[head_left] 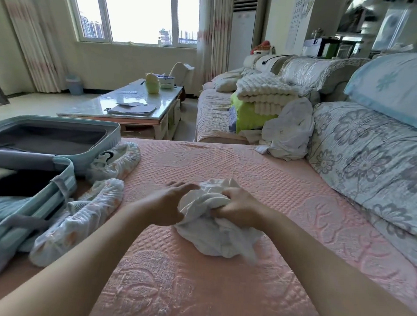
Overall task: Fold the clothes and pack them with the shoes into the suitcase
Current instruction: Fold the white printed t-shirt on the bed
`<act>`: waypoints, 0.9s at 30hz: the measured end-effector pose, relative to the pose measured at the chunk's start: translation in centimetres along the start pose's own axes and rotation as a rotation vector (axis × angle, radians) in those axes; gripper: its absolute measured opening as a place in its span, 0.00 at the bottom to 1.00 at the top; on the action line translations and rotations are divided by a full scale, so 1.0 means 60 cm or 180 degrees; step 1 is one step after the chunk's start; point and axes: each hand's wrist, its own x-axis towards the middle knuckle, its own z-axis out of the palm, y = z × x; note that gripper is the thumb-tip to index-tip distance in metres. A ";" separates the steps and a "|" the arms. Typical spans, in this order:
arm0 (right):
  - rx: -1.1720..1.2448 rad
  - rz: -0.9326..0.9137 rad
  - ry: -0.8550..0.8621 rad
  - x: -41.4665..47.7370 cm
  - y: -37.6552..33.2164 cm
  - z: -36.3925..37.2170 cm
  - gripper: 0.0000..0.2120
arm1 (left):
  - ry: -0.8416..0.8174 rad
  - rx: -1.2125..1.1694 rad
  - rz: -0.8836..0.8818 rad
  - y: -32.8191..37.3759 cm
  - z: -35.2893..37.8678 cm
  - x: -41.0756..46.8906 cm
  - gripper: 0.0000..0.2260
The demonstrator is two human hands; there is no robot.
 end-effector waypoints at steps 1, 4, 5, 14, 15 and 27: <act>0.0488 -0.0131 -0.0282 -0.002 -0.016 0.005 0.08 | 0.0006 -0.0582 0.0405 0.015 0.000 -0.006 0.36; 0.1528 -0.0138 -0.0453 0.001 -0.029 0.003 0.09 | 0.0172 -0.0702 0.0501 0.024 -0.004 -0.013 0.28; 0.1521 -0.0025 -0.0198 0.005 -0.023 -0.002 0.08 | 0.0178 -0.0415 0.0317 0.013 -0.012 -0.019 0.23; -0.0201 0.0409 0.0055 0.010 0.040 0.006 0.17 | -0.1286 0.1352 -0.0898 -0.085 -0.045 -0.091 0.23; -0.0251 0.0407 -0.0111 0.008 0.036 0.016 0.23 | -0.1154 0.1078 -0.0842 -0.078 -0.043 -0.087 0.25; -0.2051 0.0266 0.0279 -0.011 0.050 0.034 0.11 | -0.0807 0.0164 -0.0425 0.010 0.053 -0.006 0.23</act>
